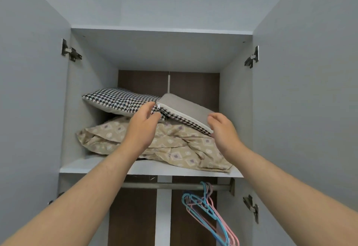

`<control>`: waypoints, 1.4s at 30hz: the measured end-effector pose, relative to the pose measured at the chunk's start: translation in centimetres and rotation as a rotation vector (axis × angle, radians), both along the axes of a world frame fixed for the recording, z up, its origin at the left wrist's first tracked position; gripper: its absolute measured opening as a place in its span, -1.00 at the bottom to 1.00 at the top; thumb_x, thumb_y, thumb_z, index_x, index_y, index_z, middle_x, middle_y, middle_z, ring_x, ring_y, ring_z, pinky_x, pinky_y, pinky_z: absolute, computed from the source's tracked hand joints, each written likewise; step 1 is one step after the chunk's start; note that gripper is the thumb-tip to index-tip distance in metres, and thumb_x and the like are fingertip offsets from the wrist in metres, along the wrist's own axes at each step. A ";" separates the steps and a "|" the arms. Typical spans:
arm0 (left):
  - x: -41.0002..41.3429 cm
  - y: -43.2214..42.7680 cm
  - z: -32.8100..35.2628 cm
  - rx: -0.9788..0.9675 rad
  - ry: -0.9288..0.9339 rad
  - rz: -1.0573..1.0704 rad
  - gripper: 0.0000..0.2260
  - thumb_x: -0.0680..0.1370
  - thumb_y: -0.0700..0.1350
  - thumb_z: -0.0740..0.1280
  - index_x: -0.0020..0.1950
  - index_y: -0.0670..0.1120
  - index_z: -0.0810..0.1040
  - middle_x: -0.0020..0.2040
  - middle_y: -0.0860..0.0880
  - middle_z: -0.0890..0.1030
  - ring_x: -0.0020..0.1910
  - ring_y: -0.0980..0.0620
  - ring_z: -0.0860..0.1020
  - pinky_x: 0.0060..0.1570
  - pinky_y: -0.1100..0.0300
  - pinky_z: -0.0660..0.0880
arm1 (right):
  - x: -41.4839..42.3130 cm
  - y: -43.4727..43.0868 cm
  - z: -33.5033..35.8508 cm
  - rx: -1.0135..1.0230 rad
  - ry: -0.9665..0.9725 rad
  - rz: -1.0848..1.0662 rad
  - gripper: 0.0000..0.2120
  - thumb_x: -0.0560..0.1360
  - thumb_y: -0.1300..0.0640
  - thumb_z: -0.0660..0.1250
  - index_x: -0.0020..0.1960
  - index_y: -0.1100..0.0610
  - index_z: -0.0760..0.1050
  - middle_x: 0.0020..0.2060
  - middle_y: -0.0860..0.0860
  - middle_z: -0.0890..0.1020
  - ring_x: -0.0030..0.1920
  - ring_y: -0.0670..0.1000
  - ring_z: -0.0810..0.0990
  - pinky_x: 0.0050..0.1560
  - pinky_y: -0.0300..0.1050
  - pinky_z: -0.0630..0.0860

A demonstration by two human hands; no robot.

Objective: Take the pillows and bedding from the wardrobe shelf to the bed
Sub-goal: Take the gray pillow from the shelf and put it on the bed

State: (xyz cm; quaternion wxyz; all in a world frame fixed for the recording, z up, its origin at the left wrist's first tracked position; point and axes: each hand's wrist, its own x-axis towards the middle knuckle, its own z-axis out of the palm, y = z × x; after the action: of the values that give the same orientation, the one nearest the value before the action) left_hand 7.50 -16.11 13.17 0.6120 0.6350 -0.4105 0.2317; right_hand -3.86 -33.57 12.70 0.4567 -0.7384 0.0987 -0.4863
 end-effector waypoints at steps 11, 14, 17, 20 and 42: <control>10.8 -6.6 1.8 0.262 -0.395 0.291 -0.40 0.55 0.12 0.21 0.54 -0.06 0.20 0.54 -0.06 0.25 0.53 -0.05 0.15 0.47 0.03 0.11 | 5.9 -5.9 -0.8 -0.608 0.235 -0.566 -0.50 0.56 -0.04 0.21 0.46 0.05 0.29 0.40 -0.01 0.38 0.40 0.05 0.28 0.38 -0.06 0.24; 13.1 -9.2 3.1 0.306 -0.488 0.376 -0.36 0.55 0.14 0.22 0.55 -0.08 0.14 0.58 -0.10 0.15 0.56 -0.11 0.04 0.49 0.00 0.01 | 7.9 -7.4 -0.8 -0.543 0.259 -0.625 -0.48 0.55 -0.07 0.20 0.47 0.04 0.26 0.41 0.00 0.37 0.39 0.08 0.29 0.38 -0.02 0.26; 15.3 -12.5 4.6 0.377 -0.557 0.474 -0.31 0.53 0.23 0.17 0.56 -0.08 0.11 0.57 -0.15 0.14 0.56 -0.16 0.03 0.49 -0.10 0.01 | 9.5 -9.3 -1.1 -0.527 0.303 -0.711 -0.46 0.54 -0.11 0.17 0.47 0.04 0.23 0.41 0.05 0.35 0.39 0.12 0.28 0.39 0.02 0.26; 17.1 -15.9 5.8 0.480 -0.531 0.578 -0.21 0.48 0.37 0.07 0.57 -0.06 0.02 0.58 -0.18 0.07 0.55 -0.22 0.00 0.46 -0.21 -0.02 | 11.0 -11.1 -1.4 -0.479 0.376 -0.776 -0.41 0.54 -0.16 0.13 0.51 0.01 0.14 0.50 0.14 0.19 0.48 0.17 0.15 0.44 0.05 0.14; 28.7 -27.0 7.2 0.646 0.112 0.713 0.00 0.14 0.61 0.16 0.34 -0.06 0.44 0.31 -0.14 0.53 0.26 -0.23 0.48 0.23 -0.13 0.37 | 23.2 -27.4 1.2 0.337 0.449 -0.417 -0.12 0.35 -0.51 0.08 0.40 0.11 0.42 0.38 0.11 0.47 0.31 0.16 0.47 0.26 -0.03 0.38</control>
State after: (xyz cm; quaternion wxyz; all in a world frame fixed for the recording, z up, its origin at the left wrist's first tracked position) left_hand 36.19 -43.14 20.34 0.2872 0.9052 -0.1847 0.2531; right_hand 19.30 -61.00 13.95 0.4297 -0.7052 0.4244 -0.3714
